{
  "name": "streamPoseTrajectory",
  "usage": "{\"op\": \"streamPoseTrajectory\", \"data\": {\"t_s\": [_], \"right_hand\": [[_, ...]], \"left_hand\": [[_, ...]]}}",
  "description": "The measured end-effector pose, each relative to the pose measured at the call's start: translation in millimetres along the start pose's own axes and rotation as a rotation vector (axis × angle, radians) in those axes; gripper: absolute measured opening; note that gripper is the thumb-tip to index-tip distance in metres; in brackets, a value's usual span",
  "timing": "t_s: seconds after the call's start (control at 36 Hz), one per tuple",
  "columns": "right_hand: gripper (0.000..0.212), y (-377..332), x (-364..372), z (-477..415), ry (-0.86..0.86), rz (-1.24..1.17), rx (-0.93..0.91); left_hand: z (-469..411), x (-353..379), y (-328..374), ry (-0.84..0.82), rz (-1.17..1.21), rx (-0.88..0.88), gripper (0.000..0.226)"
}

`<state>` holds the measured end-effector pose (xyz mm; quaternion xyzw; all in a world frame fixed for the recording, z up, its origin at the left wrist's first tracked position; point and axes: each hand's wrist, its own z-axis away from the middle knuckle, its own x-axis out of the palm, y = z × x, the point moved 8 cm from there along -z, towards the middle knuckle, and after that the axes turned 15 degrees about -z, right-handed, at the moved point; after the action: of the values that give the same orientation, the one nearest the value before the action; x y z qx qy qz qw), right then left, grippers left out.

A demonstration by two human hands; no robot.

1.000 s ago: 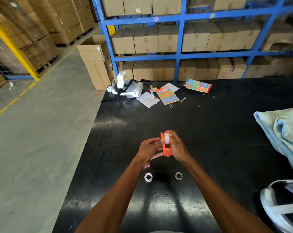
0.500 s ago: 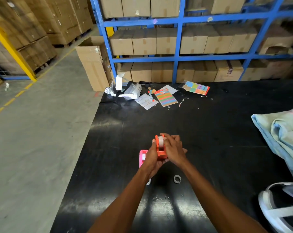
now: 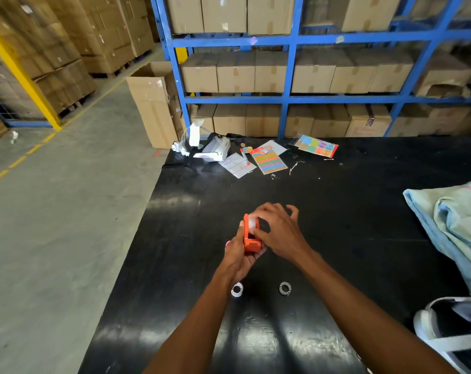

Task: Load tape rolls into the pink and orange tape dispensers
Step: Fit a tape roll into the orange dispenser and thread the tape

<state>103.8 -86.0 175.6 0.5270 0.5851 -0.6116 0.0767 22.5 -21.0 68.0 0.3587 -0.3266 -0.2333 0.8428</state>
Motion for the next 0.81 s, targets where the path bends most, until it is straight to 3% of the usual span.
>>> {"op": "streamPoseTrajectory", "data": {"t_s": [0.44,0.58,0.81], "right_hand": [[0.018,-25,-7,-12,0.01,0.124,-0.107],[0.022,-36,-7,-3,0.041,0.101,-0.178],[0.013,-46,-5,13,0.069,0.078,-0.221]], "left_hand": [[4,-11,-2,0.136,-0.036,0.028,0.047],[4,-14,9,0.221,0.019,0.058,0.033],[-2,-22,13,0.259,0.049,0.057,0.033]]}}
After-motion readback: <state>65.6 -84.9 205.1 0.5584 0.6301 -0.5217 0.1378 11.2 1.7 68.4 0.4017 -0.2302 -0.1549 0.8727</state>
